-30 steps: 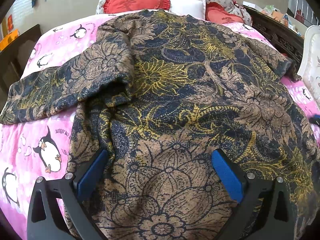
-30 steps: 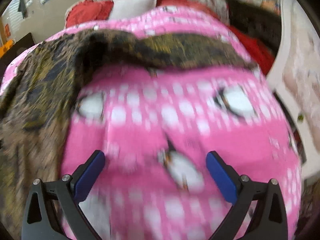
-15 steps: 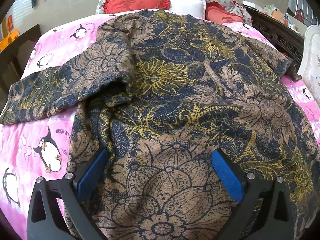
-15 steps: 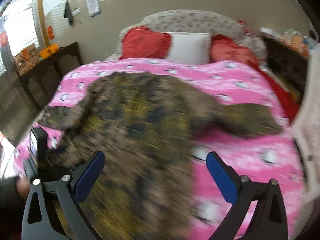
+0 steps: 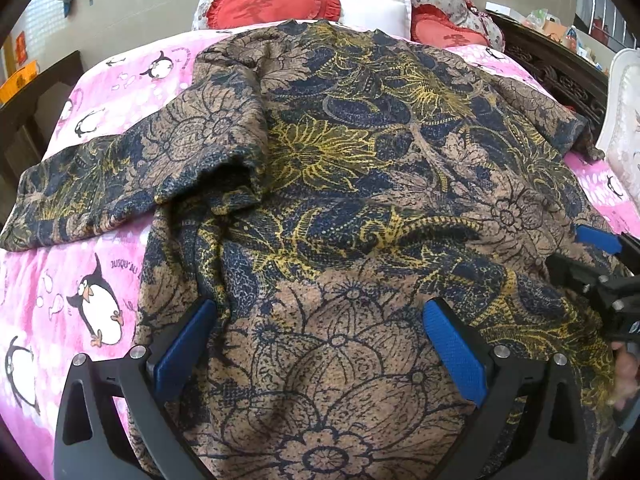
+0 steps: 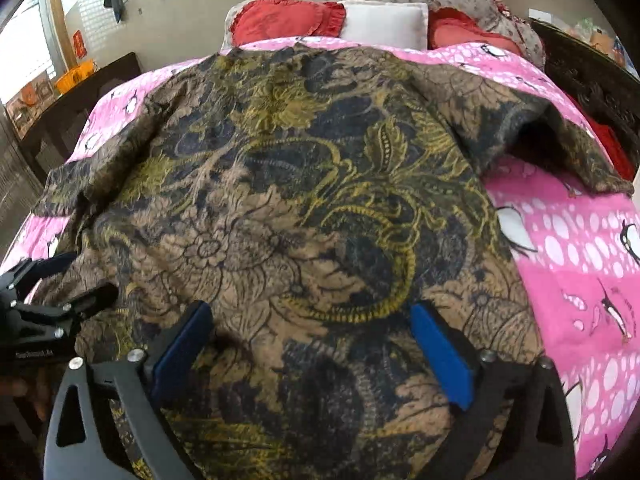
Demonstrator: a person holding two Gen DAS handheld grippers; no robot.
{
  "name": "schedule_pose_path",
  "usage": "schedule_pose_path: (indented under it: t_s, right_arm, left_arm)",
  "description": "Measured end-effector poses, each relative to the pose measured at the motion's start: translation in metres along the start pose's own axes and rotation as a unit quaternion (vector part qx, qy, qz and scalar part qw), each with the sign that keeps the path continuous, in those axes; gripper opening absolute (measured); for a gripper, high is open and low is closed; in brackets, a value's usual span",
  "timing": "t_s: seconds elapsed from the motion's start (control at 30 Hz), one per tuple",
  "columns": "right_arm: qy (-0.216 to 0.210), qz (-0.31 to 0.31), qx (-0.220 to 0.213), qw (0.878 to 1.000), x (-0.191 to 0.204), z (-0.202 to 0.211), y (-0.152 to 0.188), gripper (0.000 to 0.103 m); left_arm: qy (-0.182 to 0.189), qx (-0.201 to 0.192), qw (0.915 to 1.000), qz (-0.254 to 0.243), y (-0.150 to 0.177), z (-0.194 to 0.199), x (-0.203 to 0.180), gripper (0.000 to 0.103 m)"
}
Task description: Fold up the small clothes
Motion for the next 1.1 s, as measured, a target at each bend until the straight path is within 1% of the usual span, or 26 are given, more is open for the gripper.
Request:
schedule_pose_path:
  t_s: [0.07, 0.13, 0.3, 0.37, 0.43, 0.53, 0.6, 0.7, 0.8, 0.87, 0.97, 1.1]
  right_arm:
    - [0.021, 0.014, 0.008, 1.0, 0.004, -0.004, 0.0, 0.103]
    - [0.032, 0.018, 0.009, 0.999, 0.005, -0.005, -0.001, 0.103]
    - [0.029, 0.012, 0.007, 0.999, 0.004, -0.006, -0.001, 0.103]
    - [0.03, 0.011, 0.011, 0.999, 0.004, -0.004, -0.002, 0.103]
    - [0.034, 0.01, 0.027, 0.999, 0.005, 0.001, 0.004, 0.103]
    - [0.05, 0.023, 0.057, 0.997, 0.008, 0.012, 0.02, 0.103]
    - [0.06, 0.033, 0.07, 0.995, 0.012, 0.023, 0.031, 0.103]
    - [0.061, 0.013, 0.091, 0.994, 0.01, 0.035, 0.044, 0.103]
    - [0.053, -0.018, 0.085, 0.995, 0.007, 0.05, 0.049, 0.103]
    - [0.055, -0.026, 0.074, 0.995, 0.006, 0.058, 0.048, 0.103]
    - [0.06, -0.021, 0.048, 0.997, 0.007, 0.068, 0.038, 0.103]
    - [0.067, -0.011, 0.045, 0.997, 0.01, 0.06, 0.021, 0.103]
  left_arm:
    - [0.0, 0.0, 1.0, 0.001, 0.0, 0.0, 0.0, 0.089]
    - [-0.001, 0.0, 1.0, 0.001, -0.001, 0.0, -0.001, 0.089]
    - [0.002, 0.0, 1.0, 0.004, -0.002, 0.001, 0.001, 0.089]
    - [-0.001, 0.012, 0.9998, 0.014, -0.001, 0.004, 0.002, 0.087]
    - [-0.008, 0.031, 0.9989, 0.034, 0.002, 0.01, 0.004, 0.084]
    - [-0.01, 0.057, 0.996, 0.068, 0.01, 0.02, 0.008, 0.083]
    - [-0.011, 0.062, 0.9951, 0.077, 0.014, 0.027, 0.009, 0.081]
    - [-0.012, 0.066, 0.9942, 0.085, 0.016, 0.036, 0.011, 0.079]
    - [-0.015, 0.057, 0.9944, 0.088, 0.015, 0.044, 0.01, 0.079]
    - [-0.018, 0.05, 0.9949, 0.086, 0.013, 0.045, 0.01, 0.079]
    - [-0.022, 0.049, 0.995, 0.085, 0.01, 0.04, 0.012, 0.079]
    - [-0.038, 0.037, 0.9956, 0.077, -0.004, 0.022, 0.014, 0.078]
Point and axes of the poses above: each gripper's, at about its wrist camera, not at the fingertips, and z roughly against the way its jaws point, x to its left, y to its underside, the point moved 8 cm from there along -z, roughly the way its jaws point, and after that the axes turned 6 degrees about z, right-handed, at the moved point
